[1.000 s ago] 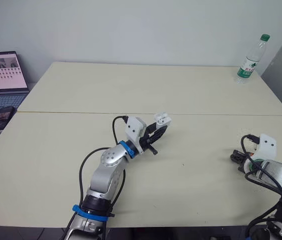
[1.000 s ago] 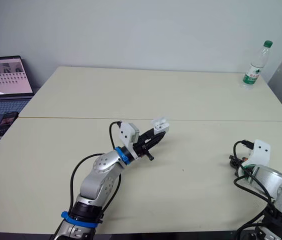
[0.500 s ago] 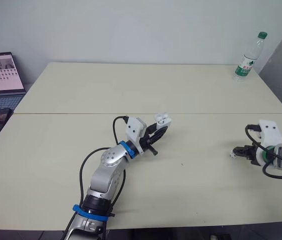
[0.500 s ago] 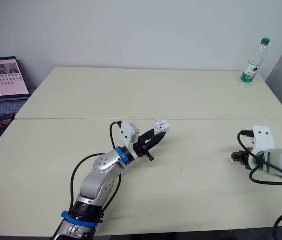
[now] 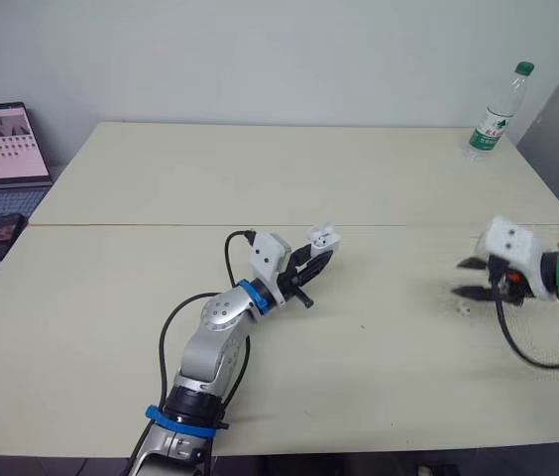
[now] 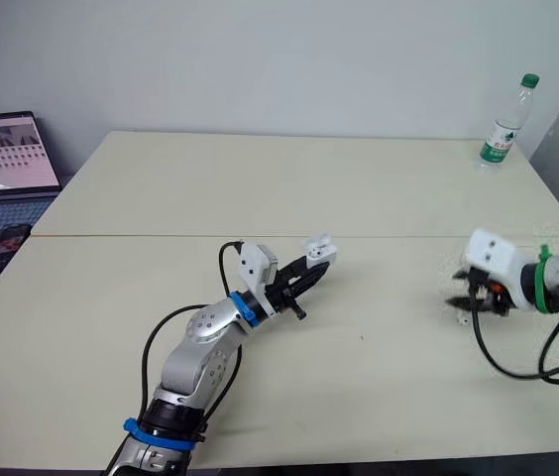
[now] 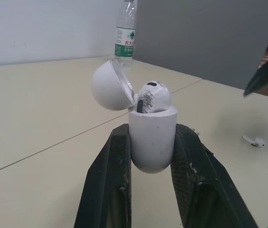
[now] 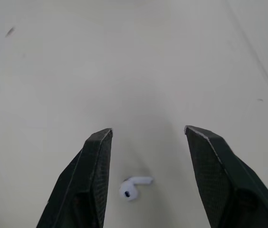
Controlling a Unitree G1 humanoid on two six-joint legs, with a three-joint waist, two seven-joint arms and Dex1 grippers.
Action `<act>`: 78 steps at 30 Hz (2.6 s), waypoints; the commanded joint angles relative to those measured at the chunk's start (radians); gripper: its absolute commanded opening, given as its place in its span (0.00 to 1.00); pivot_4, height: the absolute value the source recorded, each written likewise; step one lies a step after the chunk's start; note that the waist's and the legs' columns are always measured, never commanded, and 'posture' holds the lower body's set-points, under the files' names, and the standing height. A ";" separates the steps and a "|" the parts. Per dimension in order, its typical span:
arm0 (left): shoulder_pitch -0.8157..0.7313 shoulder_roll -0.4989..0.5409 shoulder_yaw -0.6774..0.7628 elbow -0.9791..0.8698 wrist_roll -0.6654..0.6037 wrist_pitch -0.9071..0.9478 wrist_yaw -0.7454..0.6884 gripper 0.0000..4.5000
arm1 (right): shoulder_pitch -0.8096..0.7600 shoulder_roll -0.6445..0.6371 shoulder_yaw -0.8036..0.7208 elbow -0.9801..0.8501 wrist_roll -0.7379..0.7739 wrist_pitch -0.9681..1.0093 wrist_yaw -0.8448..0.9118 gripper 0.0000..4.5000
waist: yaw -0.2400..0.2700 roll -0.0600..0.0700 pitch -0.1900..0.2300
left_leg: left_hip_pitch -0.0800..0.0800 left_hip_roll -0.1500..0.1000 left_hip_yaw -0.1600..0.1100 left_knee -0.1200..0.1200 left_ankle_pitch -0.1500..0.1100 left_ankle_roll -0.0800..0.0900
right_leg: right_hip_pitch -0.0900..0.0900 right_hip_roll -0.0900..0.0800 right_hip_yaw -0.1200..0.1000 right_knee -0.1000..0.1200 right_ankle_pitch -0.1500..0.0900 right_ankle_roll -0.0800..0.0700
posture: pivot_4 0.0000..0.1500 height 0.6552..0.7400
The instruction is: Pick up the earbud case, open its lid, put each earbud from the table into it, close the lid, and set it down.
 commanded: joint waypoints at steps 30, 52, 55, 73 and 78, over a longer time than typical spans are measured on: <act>0.014 0.007 0.010 -0.050 0.005 -0.025 0.043 0.16 | -0.372 0.303 0.084 0.725 -0.681 -0.794 0.286 0.55 | 0.002 0.002 0.001 | 0.003 -0.001 0.002 0.002 0.000 0.000 | 0.001 -0.001 0.002 0.006 0.003 -0.005 | 1.00 0.95; 0.006 0.001 0.009 -0.033 0.006 -0.035 0.042 0.16 | -0.385 0.257 0.072 0.728 -0.719 -0.745 0.320 0.55 | 0.002 0.003 0.001 | 0.004 -0.001 0.002 0.002 0.000 0.000 | 0.001 -0.001 0.002 0.007 0.003 -0.006 | 1.00 0.95; 0.006 -0.001 0.009 -0.032 0.007 -0.036 0.043 0.16 | -0.389 0.255 0.073 0.740 -0.733 -0.748 0.309 0.55 | 0.002 0.003 0.001 | 0.004 -0.001 0.002 0.002 0.000 0.000 | 0.001 -0.001 0.002 0.007 0.003 -0.006 | 1.00 0.95; 0.005 -0.002 0.011 -0.024 0.009 -0.045 0.046 0.16 | -0.403 0.308 0.081 0.733 -0.776 -0.740 0.246 0.55 | 0.002 0.003 0.001 | 0.005 -0.001 0.002 0.002 0.000 0.000 | 0.002 -0.001 0.002 0.007 0.004 -0.006 | 1.00 0.95; 0.002 0.002 0.014 -0.024 0.008 -0.045 0.045 0.16 | -0.390 0.324 0.084 0.716 -0.775 -0.739 0.269 0.55 | 0.002 0.003 0.001 | 0.005 -0.001 0.002 0.002 0.000 0.000 | 0.002 -0.001 0.002 0.007 0.004 -0.006 | 1.00 0.95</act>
